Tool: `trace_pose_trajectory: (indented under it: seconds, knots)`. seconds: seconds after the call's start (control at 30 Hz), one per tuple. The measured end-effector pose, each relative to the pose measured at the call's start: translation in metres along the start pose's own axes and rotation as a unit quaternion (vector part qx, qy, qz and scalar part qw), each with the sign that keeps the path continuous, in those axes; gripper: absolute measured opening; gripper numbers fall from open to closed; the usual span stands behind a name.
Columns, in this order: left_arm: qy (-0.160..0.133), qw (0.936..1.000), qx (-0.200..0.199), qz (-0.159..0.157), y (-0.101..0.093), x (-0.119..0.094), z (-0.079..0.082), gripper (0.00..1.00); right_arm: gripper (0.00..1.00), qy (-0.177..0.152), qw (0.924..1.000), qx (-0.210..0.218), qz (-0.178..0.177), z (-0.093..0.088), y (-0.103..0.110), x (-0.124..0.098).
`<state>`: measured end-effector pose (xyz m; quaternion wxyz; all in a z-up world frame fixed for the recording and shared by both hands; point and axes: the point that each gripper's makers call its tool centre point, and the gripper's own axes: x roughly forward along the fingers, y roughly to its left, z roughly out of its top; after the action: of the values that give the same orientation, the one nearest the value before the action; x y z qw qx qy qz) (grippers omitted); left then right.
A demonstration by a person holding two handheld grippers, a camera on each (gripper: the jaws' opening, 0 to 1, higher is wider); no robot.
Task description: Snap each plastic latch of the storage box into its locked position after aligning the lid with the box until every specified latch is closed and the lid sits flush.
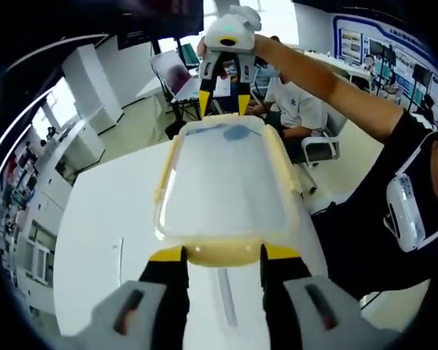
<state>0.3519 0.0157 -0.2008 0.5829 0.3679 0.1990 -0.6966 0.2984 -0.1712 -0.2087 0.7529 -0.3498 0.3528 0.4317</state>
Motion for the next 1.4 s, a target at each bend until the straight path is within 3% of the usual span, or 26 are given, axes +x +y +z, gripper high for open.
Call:
trace_pose_trajectory:
  seconds: [0.3, 0.5, 1.4]
  knots:
    - [-0.003, 1.0000, -0.007, 0.001, 0.001, -0.009, -0.016, 0.35, 0.32, -0.001, 1.0000, -0.003, 0.006, 0.013, -0.001, 0.012]
    - [0.002, 0.9998, -0.016, 0.010, 0.005, -0.021, -0.034, 0.35, 0.32, -0.007, 0.9998, -0.014, 0.011, 0.032, -0.008, 0.023]
    - [0.007, 0.9987, -0.038, 0.034, 0.009, -0.059, -0.076, 0.35, 0.32, -0.013, 0.9989, -0.039, 0.024, 0.085, -0.016, 0.050]
